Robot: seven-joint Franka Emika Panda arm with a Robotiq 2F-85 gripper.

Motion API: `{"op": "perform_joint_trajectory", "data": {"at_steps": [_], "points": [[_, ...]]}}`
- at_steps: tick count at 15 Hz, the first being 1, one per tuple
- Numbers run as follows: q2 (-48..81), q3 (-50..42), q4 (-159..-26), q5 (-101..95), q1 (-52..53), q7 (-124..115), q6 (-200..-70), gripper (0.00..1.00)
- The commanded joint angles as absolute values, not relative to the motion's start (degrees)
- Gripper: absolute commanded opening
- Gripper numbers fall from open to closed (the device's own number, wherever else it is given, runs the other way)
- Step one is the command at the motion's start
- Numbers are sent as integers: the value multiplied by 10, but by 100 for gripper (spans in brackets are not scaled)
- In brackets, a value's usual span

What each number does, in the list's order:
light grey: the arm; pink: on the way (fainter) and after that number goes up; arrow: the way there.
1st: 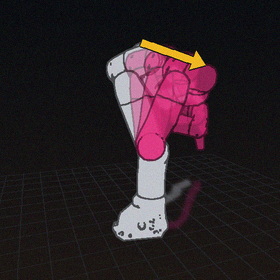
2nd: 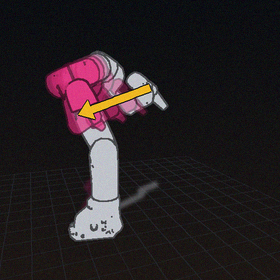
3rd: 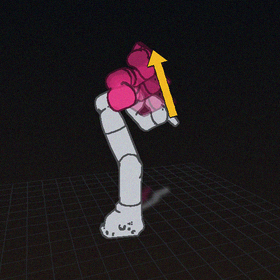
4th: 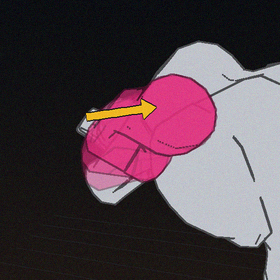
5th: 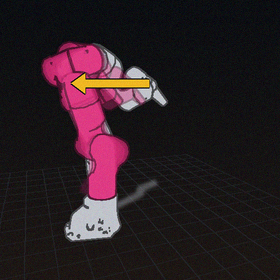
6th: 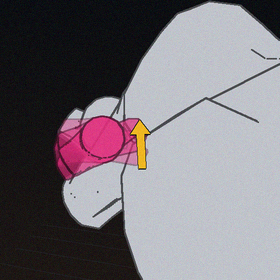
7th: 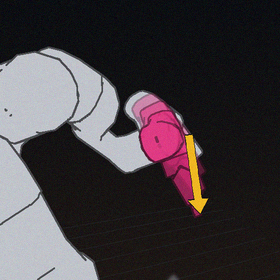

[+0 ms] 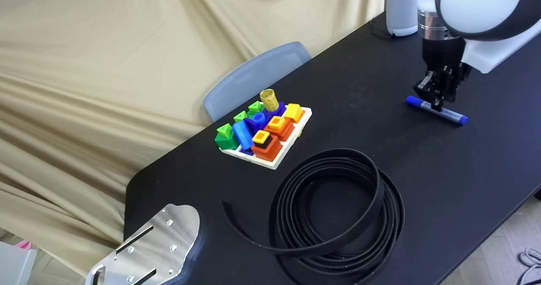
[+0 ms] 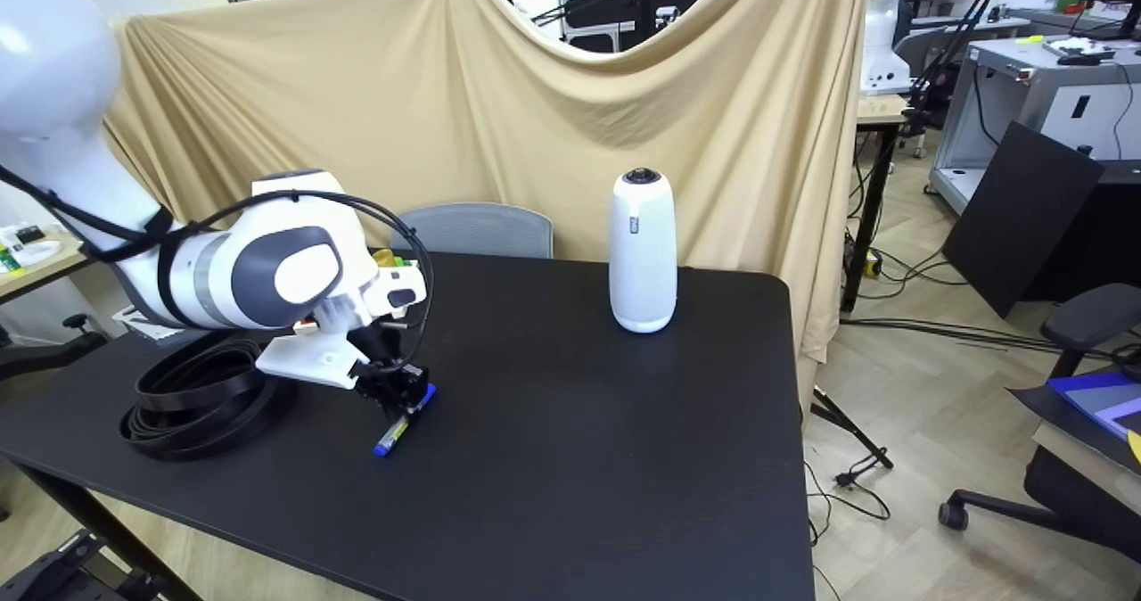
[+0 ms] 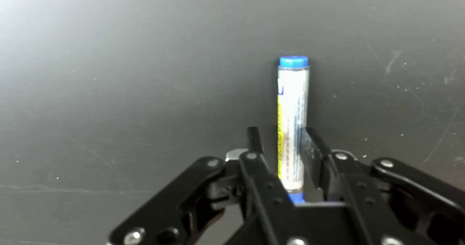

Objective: Turn the marker a bit to the left

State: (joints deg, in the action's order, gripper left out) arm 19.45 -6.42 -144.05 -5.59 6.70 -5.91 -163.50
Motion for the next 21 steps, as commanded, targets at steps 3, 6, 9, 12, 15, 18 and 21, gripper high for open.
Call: {"op": "perform_joint_trajectory", "data": {"at_steps": [3,6,9,12,15,18,21], "points": [[194,-58,-1444,-53,63,-74,-1637,79],[197,-55,-1443,-50,61,-72,-1639,98],[200,-52,-1442,-48,62,-72,-1639,100],[203,-50,-1441,-44,61,-71,-1639,97],[208,-49,-1441,-40,60,-70,-1642,66],[211,-49,-1440,-37,59,-69,-1645,44],[211,-48,-1440,-34,58,-68,-1645,22]]}}
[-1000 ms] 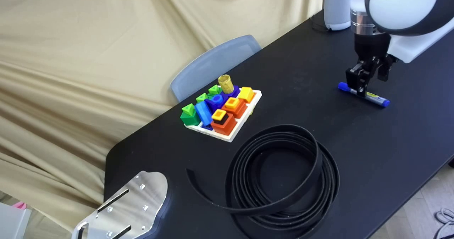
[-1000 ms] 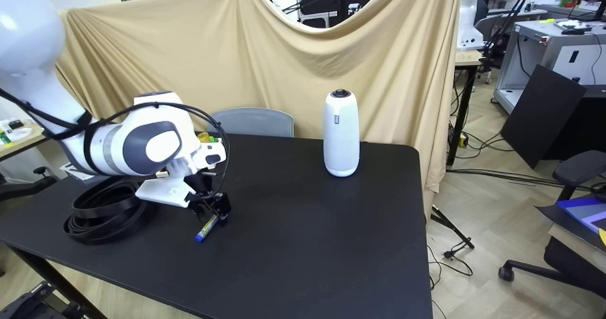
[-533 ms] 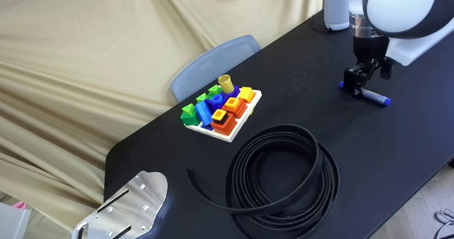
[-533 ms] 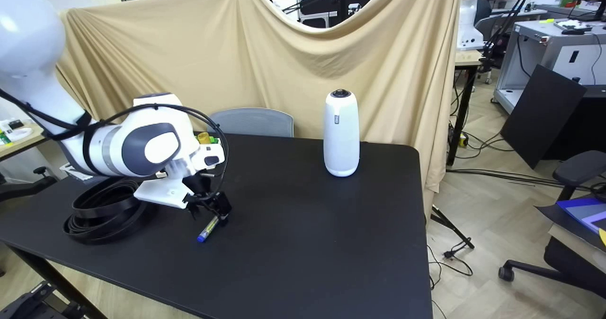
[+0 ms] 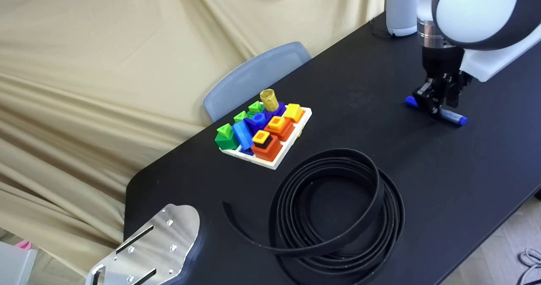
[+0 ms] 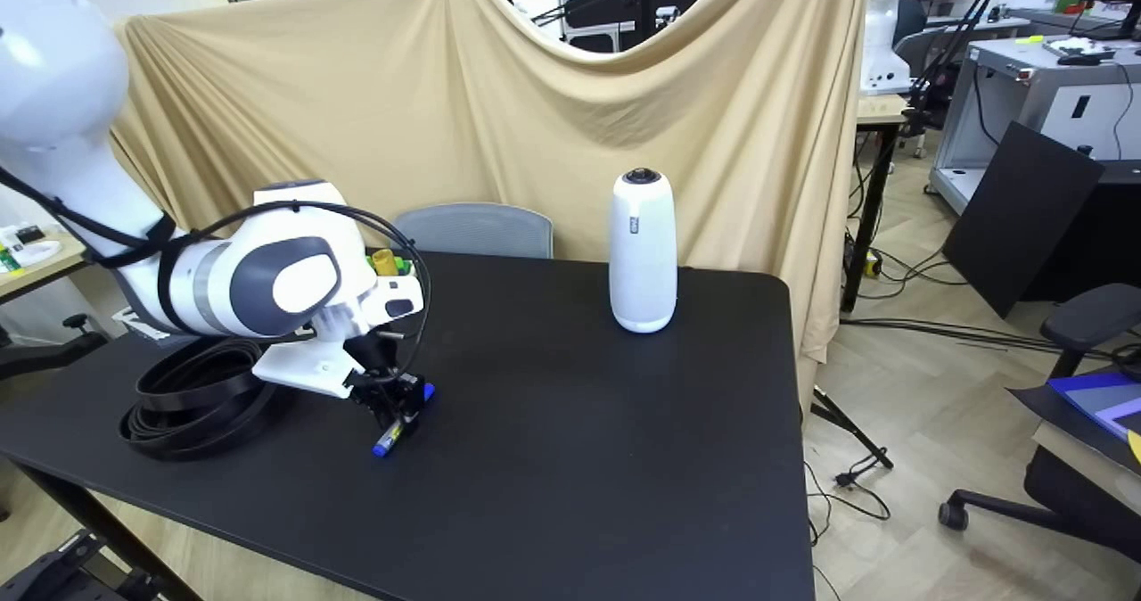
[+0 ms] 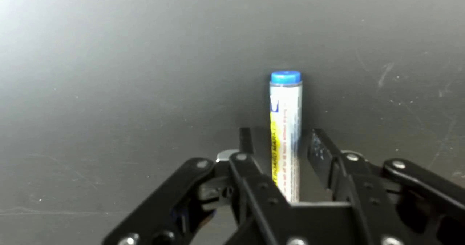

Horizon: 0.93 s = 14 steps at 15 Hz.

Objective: Turn the marker a bit to the left

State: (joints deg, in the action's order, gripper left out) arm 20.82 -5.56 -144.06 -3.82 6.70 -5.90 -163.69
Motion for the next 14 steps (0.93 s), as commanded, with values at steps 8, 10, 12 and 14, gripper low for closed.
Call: {"op": "perform_joint_trajectory", "data": {"at_steps": [8,10,12,14], "points": [[197,-44,-1439,-31,54,-57,-1652,5],[189,-45,-1432,-38,58,-53,-1656,5],[185,-38,-1419,-41,58,-42,-1651,5],[183,-19,-1404,-33,50,-22,-1642,5]]}}
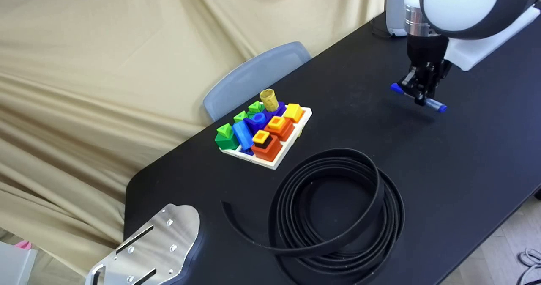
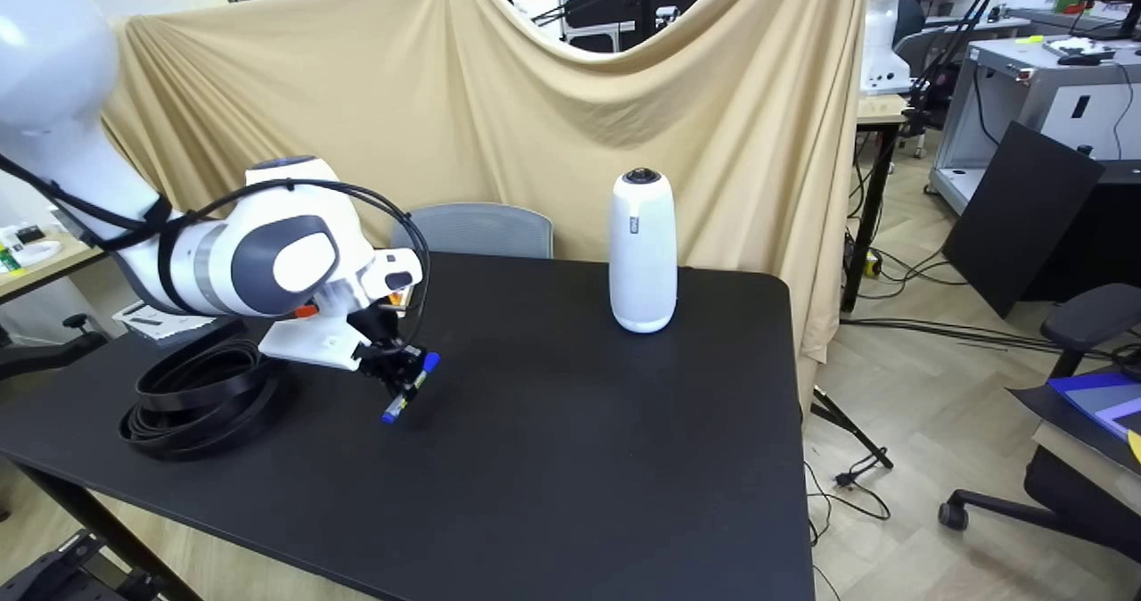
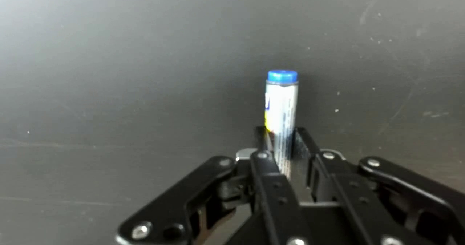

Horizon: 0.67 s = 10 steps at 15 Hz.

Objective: Turn the marker a bit to the left

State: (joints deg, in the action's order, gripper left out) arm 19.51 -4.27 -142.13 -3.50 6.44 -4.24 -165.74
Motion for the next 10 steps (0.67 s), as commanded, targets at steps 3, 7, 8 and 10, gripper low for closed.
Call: {"op": "perform_joint_trajectory", "data": {"at_steps": [3,7,8,10], "points": [[186,11,-1385,-22,42,4,-1635,5],[197,41,-1364,-8,32,28,-1618,5],[200,47,-1360,-3,29,34,-1612,5],[205,56,-1352,7,23,44,-1591,5]]}}
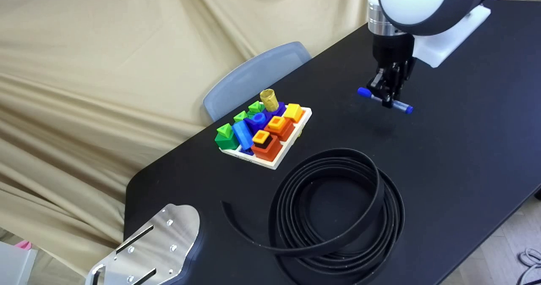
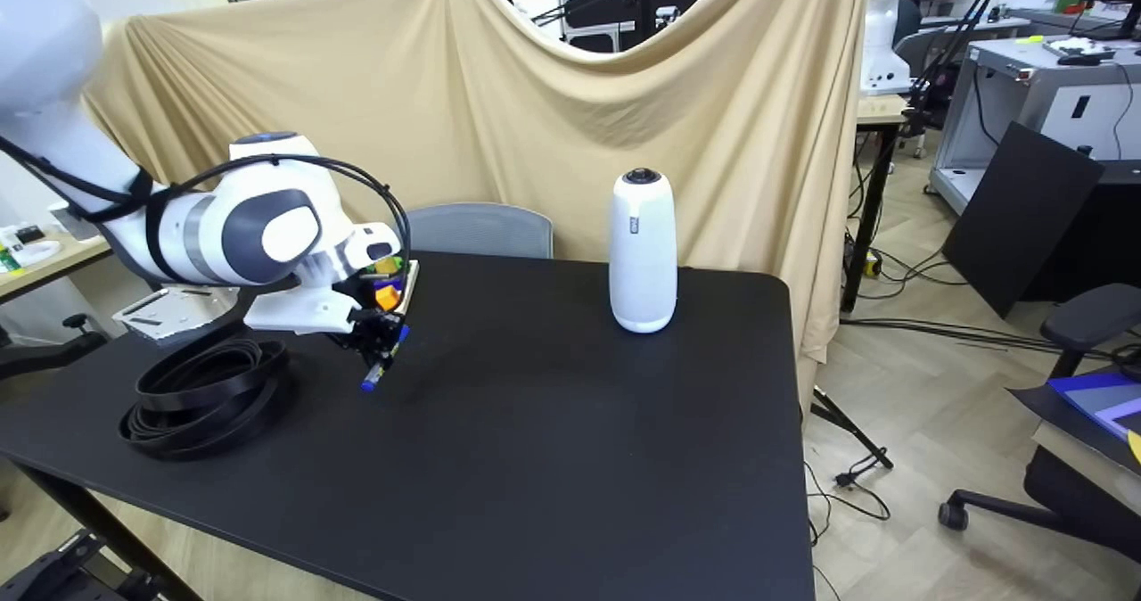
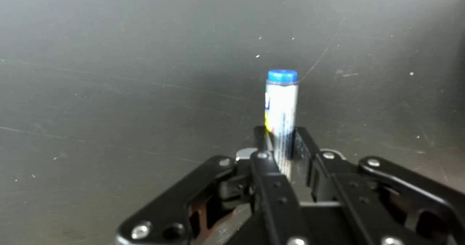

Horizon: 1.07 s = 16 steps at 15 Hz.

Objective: Turn the marker a bit to the left

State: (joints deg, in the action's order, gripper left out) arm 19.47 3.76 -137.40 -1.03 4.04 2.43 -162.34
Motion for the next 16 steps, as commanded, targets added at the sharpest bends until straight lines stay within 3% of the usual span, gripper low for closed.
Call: {"op": "perform_joint_trajectory", "data": {"at_steps": [1,16], "points": [[208,58,-1348,11,22,45,-1578,5],[210,51,-1327,-46,15,160,-1456,5]]}}
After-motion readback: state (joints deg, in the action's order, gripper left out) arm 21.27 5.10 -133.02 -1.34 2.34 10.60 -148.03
